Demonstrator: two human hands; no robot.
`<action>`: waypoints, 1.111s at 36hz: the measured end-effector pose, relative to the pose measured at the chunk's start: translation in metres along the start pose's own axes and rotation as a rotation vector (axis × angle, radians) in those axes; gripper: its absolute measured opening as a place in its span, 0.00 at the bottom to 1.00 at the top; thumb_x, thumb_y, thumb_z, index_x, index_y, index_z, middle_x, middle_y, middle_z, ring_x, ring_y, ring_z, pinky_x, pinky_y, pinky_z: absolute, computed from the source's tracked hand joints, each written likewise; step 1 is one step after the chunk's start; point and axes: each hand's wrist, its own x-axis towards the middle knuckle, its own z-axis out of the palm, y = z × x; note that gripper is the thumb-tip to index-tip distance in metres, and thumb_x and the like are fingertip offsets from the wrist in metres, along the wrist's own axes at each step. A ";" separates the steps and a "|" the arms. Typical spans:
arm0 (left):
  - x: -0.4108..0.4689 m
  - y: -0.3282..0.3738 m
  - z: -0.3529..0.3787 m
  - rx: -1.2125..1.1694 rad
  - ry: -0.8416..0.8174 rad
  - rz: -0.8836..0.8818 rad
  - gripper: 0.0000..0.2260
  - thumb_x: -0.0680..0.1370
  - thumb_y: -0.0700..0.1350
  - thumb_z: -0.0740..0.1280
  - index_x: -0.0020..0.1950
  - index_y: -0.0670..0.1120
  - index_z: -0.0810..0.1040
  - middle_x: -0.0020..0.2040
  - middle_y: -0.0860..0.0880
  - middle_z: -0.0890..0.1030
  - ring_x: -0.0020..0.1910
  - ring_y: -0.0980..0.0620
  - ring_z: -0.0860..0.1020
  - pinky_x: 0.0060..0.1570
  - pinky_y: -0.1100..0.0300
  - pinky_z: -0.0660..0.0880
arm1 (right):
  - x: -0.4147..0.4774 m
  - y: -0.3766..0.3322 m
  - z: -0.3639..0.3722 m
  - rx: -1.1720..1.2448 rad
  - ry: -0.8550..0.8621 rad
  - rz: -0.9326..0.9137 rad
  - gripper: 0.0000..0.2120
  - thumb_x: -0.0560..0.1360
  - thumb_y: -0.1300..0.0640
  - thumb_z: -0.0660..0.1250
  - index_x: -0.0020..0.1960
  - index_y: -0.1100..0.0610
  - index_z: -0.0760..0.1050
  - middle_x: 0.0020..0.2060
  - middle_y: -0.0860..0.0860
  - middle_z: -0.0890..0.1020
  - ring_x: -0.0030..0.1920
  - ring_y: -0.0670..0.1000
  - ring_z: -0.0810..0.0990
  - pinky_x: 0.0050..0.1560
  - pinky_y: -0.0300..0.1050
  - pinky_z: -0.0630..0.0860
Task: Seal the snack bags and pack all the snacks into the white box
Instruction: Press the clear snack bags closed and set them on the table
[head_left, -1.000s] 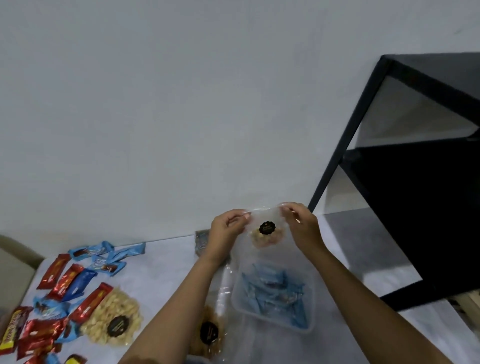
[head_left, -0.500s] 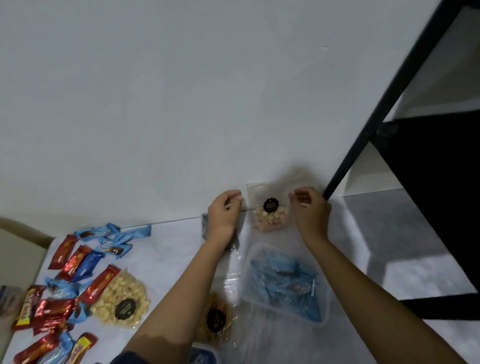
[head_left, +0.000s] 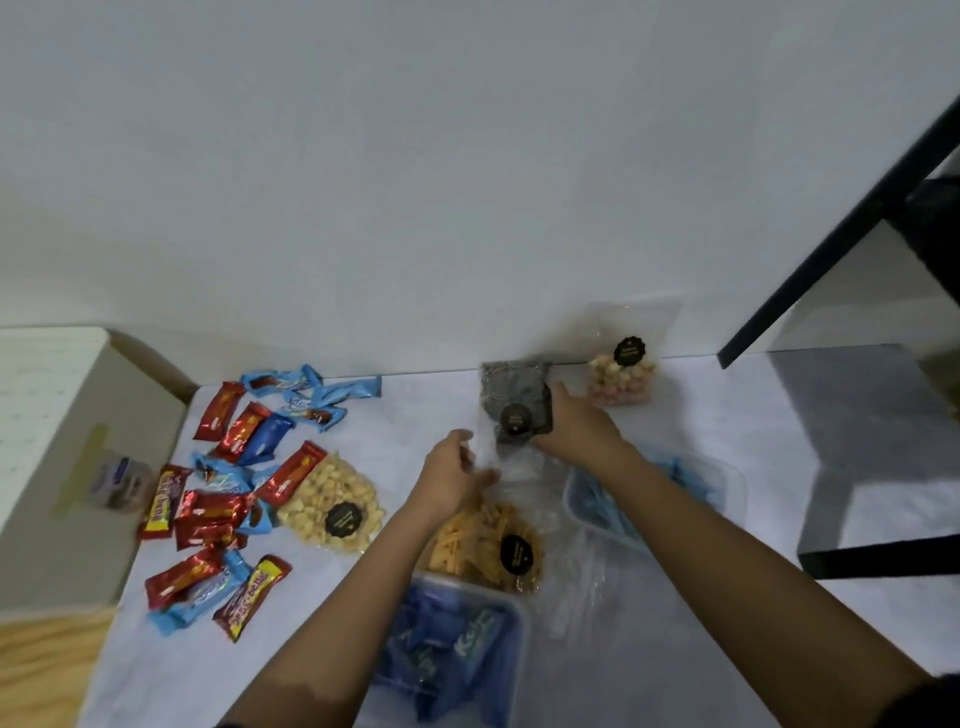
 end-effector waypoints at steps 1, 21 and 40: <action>0.001 -0.001 0.000 0.003 -0.009 0.011 0.28 0.70 0.43 0.74 0.68 0.42 0.67 0.48 0.46 0.75 0.46 0.51 0.74 0.42 0.64 0.71 | 0.000 -0.004 0.002 0.011 0.003 0.001 0.28 0.71 0.48 0.65 0.66 0.58 0.61 0.52 0.57 0.78 0.50 0.59 0.78 0.47 0.48 0.74; -0.014 0.037 -0.056 -0.787 0.095 0.065 0.05 0.74 0.37 0.69 0.43 0.42 0.73 0.40 0.43 0.72 0.42 0.47 0.71 0.43 0.57 0.73 | -0.031 -0.050 0.004 1.008 0.172 0.255 0.12 0.68 0.62 0.74 0.44 0.55 0.71 0.48 0.59 0.81 0.49 0.59 0.81 0.51 0.53 0.79; -0.043 0.092 -0.089 0.004 -0.180 0.532 0.07 0.73 0.40 0.71 0.50 0.43 0.83 0.44 0.46 0.84 0.44 0.54 0.81 0.48 0.65 0.77 | -0.087 -0.037 -0.029 0.579 0.301 -0.218 0.10 0.70 0.62 0.71 0.51 0.55 0.79 0.48 0.49 0.77 0.37 0.42 0.72 0.40 0.35 0.70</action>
